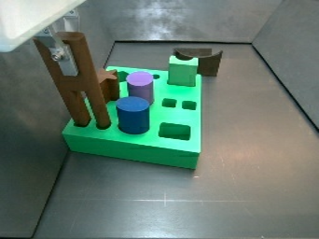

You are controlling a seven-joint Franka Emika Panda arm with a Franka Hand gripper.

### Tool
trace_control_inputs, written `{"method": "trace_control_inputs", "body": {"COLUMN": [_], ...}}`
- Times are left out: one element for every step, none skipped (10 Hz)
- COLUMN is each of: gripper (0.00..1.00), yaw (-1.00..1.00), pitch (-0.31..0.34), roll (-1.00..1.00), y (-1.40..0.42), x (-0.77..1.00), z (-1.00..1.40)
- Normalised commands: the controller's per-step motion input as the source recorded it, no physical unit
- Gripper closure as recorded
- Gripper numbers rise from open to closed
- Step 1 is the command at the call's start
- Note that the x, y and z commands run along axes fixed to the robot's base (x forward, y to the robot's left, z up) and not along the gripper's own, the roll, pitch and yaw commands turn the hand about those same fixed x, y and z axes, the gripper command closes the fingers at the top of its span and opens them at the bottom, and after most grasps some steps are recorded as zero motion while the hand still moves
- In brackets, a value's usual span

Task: Pick up the square-circle object. Move up. Place the square-circle object on the fixture. Regrasp the square-circle object. Rotate the square-circle object. Move to above the board. Insert the square-circle object.
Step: Insert the square-circle object.

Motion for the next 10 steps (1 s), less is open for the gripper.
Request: {"method": "trace_control_inputs", "body": {"gripper": [1.0,1.0,1.0,1.0,1.0,1.0,1.0,1.0,1.0,1.0], "yaw": [-0.37,-0.44,-0.4,-0.3,-0.23,-0.11,0.0,0.0,0.0,0.11], "pitch": [0.0,-0.043,-0.076,-0.037,0.0,0.019,0.093,0.136,0.139,0.099], "roll": [-0.05,-0.13,-0.16,-0.15,-0.13,-0.07,-0.01,0.0,0.0,0.0], "y": [-0.07,0.0,0.0,0.04,0.04,0.04,0.02,0.0,0.0,-0.01], "x": [0.0,0.1,0.1,0.1,0.15,0.16,0.23,0.29,0.25,0.15], "z": [-0.16,-0.2,-0.23,-0.25,-0.25,-0.26,-0.3,-0.29,-0.26,-0.25]}}
